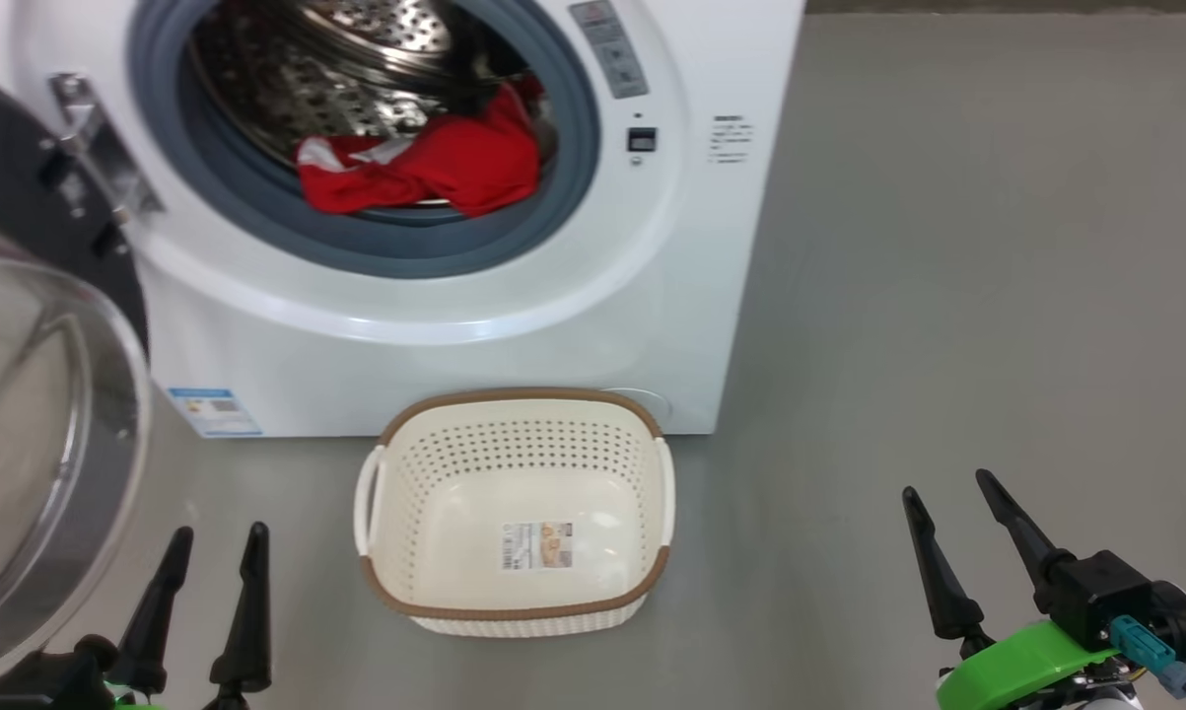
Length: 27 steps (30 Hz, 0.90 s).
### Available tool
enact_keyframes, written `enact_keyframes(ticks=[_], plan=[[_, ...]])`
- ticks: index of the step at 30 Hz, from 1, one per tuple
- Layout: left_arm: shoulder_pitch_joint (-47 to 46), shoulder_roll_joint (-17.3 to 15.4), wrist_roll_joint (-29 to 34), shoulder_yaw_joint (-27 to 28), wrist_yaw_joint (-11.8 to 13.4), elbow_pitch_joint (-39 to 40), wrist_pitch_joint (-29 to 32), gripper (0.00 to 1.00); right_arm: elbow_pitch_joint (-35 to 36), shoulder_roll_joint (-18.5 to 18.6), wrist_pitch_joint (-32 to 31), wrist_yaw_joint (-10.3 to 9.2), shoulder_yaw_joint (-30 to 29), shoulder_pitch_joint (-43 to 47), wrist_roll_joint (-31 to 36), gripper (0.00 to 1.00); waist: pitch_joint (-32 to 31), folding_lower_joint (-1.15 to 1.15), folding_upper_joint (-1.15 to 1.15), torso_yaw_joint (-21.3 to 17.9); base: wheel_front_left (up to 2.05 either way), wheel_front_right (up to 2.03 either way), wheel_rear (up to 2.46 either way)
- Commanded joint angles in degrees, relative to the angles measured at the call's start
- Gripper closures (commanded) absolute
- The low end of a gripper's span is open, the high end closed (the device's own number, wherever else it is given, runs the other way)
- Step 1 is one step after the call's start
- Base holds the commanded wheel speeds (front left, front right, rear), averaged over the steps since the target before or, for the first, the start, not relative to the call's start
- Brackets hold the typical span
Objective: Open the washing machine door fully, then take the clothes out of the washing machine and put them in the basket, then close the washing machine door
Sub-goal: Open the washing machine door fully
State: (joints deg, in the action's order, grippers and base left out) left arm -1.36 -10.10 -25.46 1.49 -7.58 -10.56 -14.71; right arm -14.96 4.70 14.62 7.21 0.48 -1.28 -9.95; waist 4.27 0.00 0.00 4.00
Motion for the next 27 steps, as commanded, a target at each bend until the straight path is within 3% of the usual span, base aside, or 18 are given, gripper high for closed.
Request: enact_keyframes(ticks=[1,11,27], plan=[[-0.4,-1.6,-0.2,1.7,0.1,1.6,-0.3,0.0,1.7,0.3,0.4,0.28,0.7,-0.4,0.6,0.0,0.4,0.0,0.0,-2.1,0.0,0.0,0.0],[0.1,-1.5,0.0,0.5,0.1,2.7,-0.3,0.0,2.5,0.3,0.4,0.28,-0.8,0.2,0.9,0.0,0.5,0.0,0.0,-5.7,0.0,0.0,0.0],[-0.2,-1.6,-0.2,-1.1,0.1,3.0,-0.3,0.0,3.4,0.2,0.4,0.28,-2.6,0.8,1.2,0.0,0.7,0.0,0.0,-6.9,0.0,0.0,0.0]])
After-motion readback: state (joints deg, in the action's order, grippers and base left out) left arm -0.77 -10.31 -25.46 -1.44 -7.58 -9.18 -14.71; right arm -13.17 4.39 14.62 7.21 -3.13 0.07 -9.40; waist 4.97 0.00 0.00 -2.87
